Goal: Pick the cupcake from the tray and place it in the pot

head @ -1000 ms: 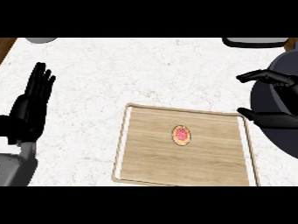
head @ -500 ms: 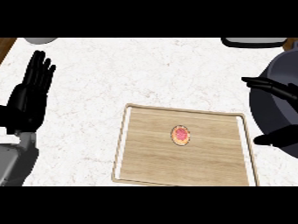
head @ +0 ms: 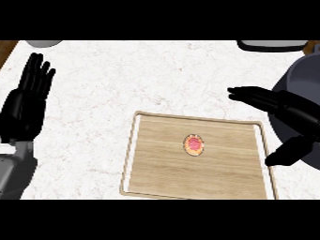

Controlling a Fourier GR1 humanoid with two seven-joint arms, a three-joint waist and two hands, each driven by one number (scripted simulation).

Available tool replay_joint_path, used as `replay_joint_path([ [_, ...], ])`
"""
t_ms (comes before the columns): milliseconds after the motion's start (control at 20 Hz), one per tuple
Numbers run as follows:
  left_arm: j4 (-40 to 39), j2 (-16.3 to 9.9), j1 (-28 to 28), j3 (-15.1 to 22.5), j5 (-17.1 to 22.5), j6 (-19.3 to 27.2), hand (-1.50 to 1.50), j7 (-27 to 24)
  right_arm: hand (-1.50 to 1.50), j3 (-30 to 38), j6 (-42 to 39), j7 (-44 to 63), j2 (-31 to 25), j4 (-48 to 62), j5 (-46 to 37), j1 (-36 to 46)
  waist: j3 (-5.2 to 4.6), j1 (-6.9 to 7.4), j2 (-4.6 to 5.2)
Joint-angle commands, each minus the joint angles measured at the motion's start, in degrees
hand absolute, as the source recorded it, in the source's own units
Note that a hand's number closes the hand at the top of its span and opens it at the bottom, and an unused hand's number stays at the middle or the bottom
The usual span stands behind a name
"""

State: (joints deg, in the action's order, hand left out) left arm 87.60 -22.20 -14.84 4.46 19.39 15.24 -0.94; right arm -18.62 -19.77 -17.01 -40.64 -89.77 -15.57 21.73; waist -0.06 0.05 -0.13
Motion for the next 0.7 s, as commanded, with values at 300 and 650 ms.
replay_joint_path([
  [300, -3.1, 4.3, -2.0, -0.3, -3.4, -0.9, 0.0, -0.9, -1.5, -3.4, -7.2, 17.3, 7.6, -7.2, -7.1, -0.7, 0.03, -0.25, 0.1],
  [650, 2.5, 3.3, 2.6, -2.9, -3.4, -4.1, 0.0, 1.4, -1.5, -6.7, -5.7, 15.6, 15.9, -1.5, -15.8, -2.8, 0.06, 0.14, 0.08],
])
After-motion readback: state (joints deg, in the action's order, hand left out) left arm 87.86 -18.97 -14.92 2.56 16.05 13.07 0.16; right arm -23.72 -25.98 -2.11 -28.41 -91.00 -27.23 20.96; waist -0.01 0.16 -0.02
